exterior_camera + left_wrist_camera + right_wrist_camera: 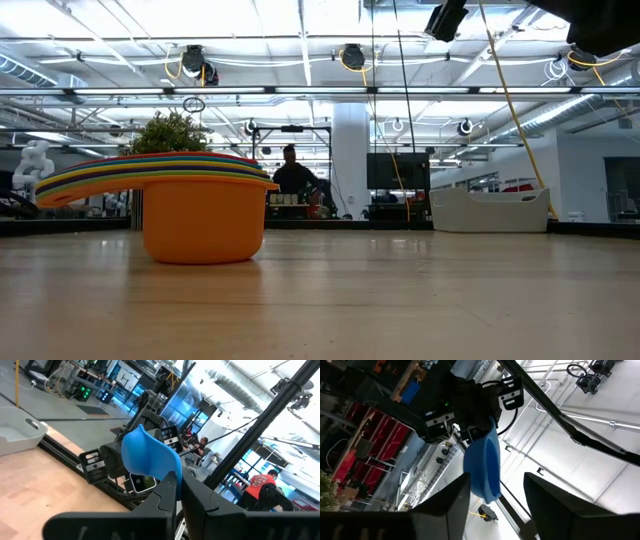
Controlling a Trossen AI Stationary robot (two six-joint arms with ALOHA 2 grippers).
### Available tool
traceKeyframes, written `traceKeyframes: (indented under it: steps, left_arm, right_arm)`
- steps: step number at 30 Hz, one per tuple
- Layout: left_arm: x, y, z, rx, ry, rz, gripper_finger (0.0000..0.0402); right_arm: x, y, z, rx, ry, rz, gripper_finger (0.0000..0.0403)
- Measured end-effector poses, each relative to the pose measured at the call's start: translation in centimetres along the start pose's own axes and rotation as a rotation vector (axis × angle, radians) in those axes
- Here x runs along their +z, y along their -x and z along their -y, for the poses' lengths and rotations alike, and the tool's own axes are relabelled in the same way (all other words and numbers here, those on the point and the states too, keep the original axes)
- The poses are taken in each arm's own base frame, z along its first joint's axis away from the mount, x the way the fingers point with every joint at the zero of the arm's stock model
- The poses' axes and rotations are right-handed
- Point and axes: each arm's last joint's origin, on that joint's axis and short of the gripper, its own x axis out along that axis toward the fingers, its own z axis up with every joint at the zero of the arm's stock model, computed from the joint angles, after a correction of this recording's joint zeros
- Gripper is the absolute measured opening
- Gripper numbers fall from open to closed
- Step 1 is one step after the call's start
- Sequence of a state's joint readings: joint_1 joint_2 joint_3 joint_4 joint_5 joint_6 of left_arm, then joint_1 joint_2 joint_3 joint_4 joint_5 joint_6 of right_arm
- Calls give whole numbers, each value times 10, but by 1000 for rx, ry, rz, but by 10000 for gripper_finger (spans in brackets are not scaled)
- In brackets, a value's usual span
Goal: Nest measuring cups in basket
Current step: Stack the light blue measuring cup on the red measuring cup
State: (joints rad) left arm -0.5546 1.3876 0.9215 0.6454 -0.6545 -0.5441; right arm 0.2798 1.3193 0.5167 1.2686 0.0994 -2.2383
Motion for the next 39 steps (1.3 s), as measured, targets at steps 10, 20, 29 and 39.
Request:
traceKeyframes:
  steps: [10, 20, 29, 39]
  left_arm:
    - [-3, -1, -4, 28, 16, -24, 13]
    - [-3, -3, -9, 69, 24, -24, 9]
    - [-1, -5, -11, 81, 44, -14, 34]
    - [-1, -4, -10, 75, -63, -18, 41]
  right_arm:
    - [0, 0, 0, 2, 0, 0, 140]
    - [2, 0, -2, 24, 3, 16, 70]
    - [3, 0, -4, 39, 4, 26, 11]
    - [2, 0, -4, 56, -53, 3, 1]
